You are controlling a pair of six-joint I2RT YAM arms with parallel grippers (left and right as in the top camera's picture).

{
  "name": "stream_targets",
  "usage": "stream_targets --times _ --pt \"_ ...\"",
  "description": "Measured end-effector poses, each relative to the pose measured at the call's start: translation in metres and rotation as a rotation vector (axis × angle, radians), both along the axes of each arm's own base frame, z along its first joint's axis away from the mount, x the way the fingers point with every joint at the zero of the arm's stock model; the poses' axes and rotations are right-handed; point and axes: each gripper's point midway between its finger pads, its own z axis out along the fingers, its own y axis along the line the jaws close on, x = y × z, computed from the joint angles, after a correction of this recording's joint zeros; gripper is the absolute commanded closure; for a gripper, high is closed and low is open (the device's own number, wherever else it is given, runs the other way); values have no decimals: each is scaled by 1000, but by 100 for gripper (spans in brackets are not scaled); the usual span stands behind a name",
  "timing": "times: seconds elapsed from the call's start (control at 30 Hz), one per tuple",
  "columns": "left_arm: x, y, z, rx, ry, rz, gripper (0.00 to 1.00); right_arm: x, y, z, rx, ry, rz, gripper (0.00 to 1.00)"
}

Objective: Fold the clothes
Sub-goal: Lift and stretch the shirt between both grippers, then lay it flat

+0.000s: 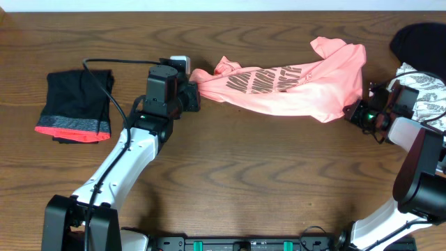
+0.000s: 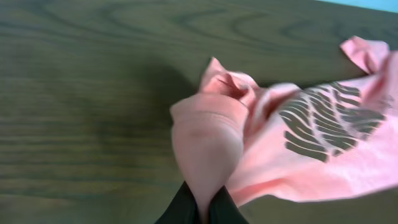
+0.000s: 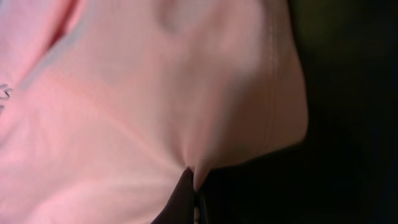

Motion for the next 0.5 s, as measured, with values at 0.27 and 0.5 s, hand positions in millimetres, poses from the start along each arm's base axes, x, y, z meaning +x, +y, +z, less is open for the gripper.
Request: stream_targets --times 0.27,0.5 --pt "11 10 24 26 -101 50 94 -2 -13 109 -52 -54 -34 99" --pt "-5 15 70 7 -184 57 94 -2 -28 307 -270 -401 -92 99"
